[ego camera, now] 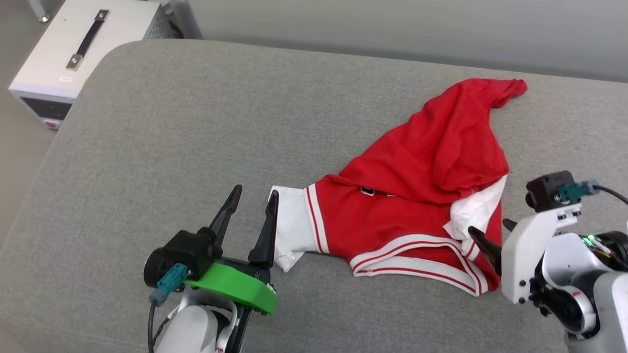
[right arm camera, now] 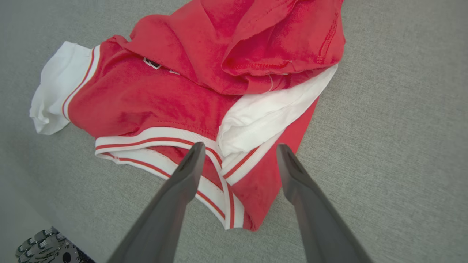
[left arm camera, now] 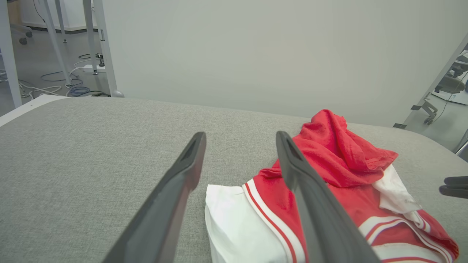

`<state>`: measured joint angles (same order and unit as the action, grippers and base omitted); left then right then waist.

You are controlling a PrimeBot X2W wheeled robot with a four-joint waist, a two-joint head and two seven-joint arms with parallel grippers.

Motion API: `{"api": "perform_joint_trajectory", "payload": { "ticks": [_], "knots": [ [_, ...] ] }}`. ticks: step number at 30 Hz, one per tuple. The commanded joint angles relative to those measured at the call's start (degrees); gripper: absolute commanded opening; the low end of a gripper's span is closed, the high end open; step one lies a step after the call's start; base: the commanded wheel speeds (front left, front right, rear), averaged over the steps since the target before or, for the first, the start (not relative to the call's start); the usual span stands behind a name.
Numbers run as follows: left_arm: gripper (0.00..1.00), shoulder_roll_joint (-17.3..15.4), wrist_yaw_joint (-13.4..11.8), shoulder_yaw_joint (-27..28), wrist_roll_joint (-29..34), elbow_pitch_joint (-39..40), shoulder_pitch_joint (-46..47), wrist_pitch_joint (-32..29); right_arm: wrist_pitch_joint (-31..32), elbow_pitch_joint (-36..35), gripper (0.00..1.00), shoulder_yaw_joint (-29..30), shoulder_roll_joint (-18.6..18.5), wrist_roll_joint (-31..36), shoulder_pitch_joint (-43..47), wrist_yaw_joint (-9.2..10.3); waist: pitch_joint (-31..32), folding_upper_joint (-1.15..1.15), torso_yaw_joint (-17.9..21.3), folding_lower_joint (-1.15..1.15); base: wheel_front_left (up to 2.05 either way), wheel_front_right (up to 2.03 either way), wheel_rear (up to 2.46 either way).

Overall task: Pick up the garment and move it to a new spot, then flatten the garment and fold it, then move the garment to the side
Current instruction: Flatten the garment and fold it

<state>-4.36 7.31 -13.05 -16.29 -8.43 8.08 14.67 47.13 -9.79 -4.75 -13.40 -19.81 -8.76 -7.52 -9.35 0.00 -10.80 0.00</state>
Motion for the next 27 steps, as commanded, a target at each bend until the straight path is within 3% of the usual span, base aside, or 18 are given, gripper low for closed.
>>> {"api": "perform_joint_trajectory", "payload": {
  "ticks": [1,9,21,23,27],
  "knots": [
    [1.00,0.3,0.2,-0.3,-0.2,0.5,1.2,0.3,2.1,0.5,1.00,0.1,0.2,0.3,-1.8,0.03,-1.8,0.00,-1.9,0.00,0.00,0.00,0.00],
    [1.00,0.8,0.2,-1.1,-0.1,1.1,1.8,0.3,10.7,6.0,1.00,0.9,2.6,1.9,-6.4,0.03,-3.8,0.00,-5.2,0.00,0.00,0.00,0.00],
    [1.00,1.2,0.2,-1.7,0.1,0.9,2.3,0.3,9.6,11.6,1.00,2.4,3.3,6.1,-8.0,0.03,-4.9,0.00,-7.4,0.00,0.00,0.00,0.00],
    [1.00,1.3,0.2,-1.6,0.1,0.8,2.2,0.3,9.2,12.0,0.00,2.5,3.4,6.2,-7.9,0.03,-4.8,0.00,-7.4,0.00,0.00,0.00,0.00],
    [1.00,1.3,0.2,-1.1,0.3,0.6,2.0,0.3,7.8,11.2,0.00,2.9,3.6,5.9,-7.8,0.03,-4.3,0.00,-6.5,0.00,0.00,0.00,0.00]
  ]
}}
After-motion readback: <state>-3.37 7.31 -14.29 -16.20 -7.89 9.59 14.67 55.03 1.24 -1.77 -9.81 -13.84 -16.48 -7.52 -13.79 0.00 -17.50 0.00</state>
